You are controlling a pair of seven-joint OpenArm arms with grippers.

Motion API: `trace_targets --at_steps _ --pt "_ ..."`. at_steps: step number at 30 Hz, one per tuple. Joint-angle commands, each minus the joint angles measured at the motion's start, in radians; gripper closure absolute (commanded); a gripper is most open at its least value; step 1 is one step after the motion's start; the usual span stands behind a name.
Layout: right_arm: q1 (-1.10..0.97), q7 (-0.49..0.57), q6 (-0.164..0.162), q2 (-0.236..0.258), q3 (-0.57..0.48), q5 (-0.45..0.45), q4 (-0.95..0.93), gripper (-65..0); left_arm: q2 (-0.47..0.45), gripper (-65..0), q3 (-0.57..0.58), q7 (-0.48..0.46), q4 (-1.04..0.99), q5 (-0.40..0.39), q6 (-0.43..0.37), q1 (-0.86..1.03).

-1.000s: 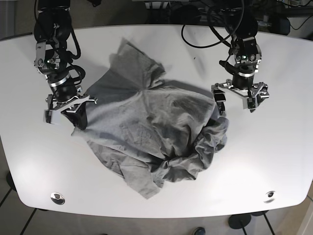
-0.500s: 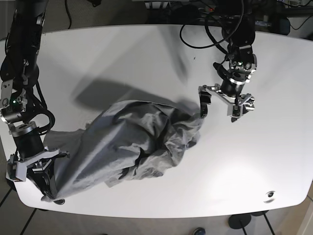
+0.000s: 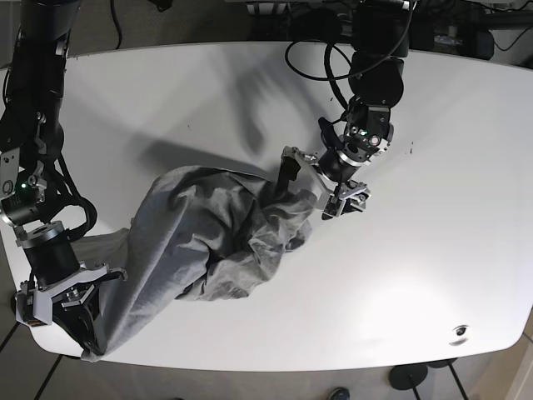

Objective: Fold the T-shirt properly
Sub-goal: 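Lift the shirt with both grippers and drag it across the table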

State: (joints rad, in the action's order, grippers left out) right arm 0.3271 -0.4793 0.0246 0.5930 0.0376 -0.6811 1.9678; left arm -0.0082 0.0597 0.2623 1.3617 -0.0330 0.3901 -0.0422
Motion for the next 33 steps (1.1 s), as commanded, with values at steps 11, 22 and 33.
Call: trace_targets --at_steps 11,22,33 --pt "-0.018 0.040 -0.005 0.022 0.017 0.005 0.014 -1.9 0.003 -27.9 0.064 -0.090 -0.311 -0.011 0.002 -0.181" --pt "0.102 0.038 -0.010 -0.044 0.008 0.062 -0.193 -1.9 -0.002 -0.7 -0.248 0.088 -0.003 -0.012 0.066 -0.175" --pt "0.567 0.038 0.119 -0.278 0.008 0.404 -0.589 -1.9 -0.118 -1.0 -0.481 0.509 0.187 -0.011 0.228 -0.620"
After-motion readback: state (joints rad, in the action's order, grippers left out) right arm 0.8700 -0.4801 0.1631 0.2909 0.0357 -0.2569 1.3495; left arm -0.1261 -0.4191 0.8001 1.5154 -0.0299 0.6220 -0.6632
